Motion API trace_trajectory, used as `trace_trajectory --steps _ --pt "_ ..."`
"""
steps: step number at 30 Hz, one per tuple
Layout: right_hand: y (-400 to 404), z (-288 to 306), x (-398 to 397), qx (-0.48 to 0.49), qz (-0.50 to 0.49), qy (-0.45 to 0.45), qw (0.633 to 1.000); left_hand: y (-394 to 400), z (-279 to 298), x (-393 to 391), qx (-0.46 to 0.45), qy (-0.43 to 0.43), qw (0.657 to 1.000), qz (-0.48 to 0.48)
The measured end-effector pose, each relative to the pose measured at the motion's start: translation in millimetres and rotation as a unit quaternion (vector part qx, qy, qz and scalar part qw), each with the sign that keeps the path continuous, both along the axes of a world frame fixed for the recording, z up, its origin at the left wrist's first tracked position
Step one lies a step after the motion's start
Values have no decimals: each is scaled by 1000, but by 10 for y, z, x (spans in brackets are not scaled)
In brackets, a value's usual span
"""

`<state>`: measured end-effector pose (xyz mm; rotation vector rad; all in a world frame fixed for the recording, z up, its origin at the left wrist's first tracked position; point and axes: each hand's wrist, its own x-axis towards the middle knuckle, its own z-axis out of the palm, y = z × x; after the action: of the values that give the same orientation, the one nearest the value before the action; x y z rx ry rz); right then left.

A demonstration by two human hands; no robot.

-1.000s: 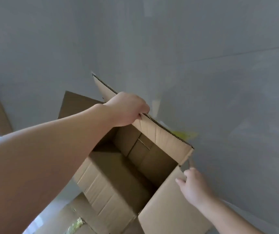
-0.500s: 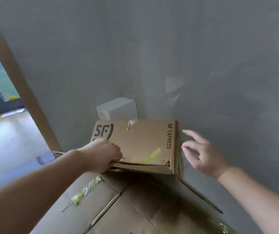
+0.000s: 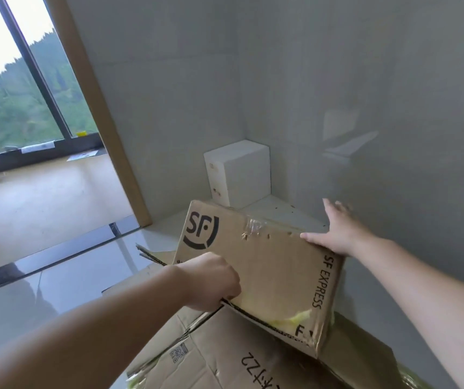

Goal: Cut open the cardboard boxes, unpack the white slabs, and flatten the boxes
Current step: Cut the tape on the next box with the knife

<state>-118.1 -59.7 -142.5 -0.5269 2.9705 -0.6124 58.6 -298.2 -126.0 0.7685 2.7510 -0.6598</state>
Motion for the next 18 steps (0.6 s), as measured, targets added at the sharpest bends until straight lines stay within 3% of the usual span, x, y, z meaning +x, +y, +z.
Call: trace_trajectory --steps 4,8,12,15,18 --pt "-231 -107 285 44 137 -104 984 -21 -350 129 -15 -41 999 26" --pt "-487 -558 620 105 245 -150 952 -9 -770 252 -34 -70 995 70" --pt "-502 -1014 971 175 289 -121 933 39 -1191 483 -19 -116 985 125" --pt "-508 -1263 1258 229 312 -81 918 74 -1469 762 -17 -204 970 133" --pt "-553 -1324 1344 238 315 -34 918 69 -1444 893 73 -244 961 109"
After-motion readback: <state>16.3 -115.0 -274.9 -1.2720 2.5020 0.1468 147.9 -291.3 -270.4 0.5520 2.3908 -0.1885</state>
